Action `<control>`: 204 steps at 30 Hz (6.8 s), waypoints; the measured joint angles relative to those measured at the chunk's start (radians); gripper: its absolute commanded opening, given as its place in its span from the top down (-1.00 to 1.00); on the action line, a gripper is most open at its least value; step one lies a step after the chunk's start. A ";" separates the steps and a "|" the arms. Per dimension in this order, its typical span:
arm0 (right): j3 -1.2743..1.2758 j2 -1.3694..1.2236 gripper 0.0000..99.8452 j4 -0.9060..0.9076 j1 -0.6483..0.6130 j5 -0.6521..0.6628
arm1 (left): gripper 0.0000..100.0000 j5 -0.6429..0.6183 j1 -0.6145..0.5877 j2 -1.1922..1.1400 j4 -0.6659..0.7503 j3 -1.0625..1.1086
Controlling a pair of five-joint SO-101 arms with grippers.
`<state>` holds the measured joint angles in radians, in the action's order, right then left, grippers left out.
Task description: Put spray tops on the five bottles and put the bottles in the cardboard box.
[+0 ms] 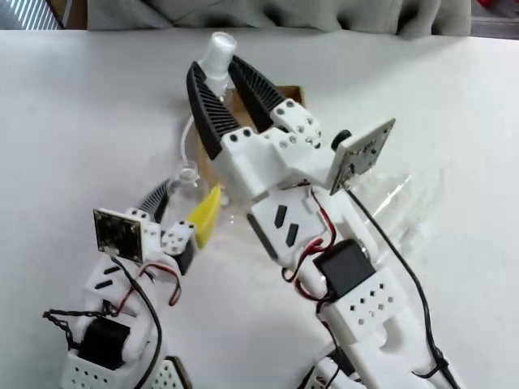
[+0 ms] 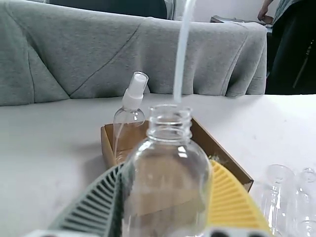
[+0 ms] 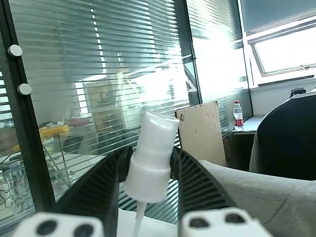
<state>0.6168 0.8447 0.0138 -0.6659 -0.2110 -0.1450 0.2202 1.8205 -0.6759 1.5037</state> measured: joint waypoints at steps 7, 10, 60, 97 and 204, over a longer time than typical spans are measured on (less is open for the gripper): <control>-0.005 0.000 0.97 0.014 0.000 0.002 | 0.96 0.006 0.000 0.000 0.000 0.000; -0.005 0.000 0.97 0.025 0.000 0.002 | 0.96 0.006 0.000 0.000 0.000 0.000; 0.160 0.272 0.82 0.588 -0.083 0.087 | 0.96 0.006 -0.002 0.000 0.003 0.029; -0.158 -0.308 0.97 0.334 -0.008 0.118 | 0.96 0.009 -0.002 0.000 0.037 0.028; 0.477 0.729 0.97 0.506 -0.195 0.313 | 0.96 -0.051 0.296 -0.620 -0.210 -1.008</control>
<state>1.0940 1.5735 0.5201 -0.8608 0.1020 -0.1956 0.5163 1.2006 -0.8861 0.4956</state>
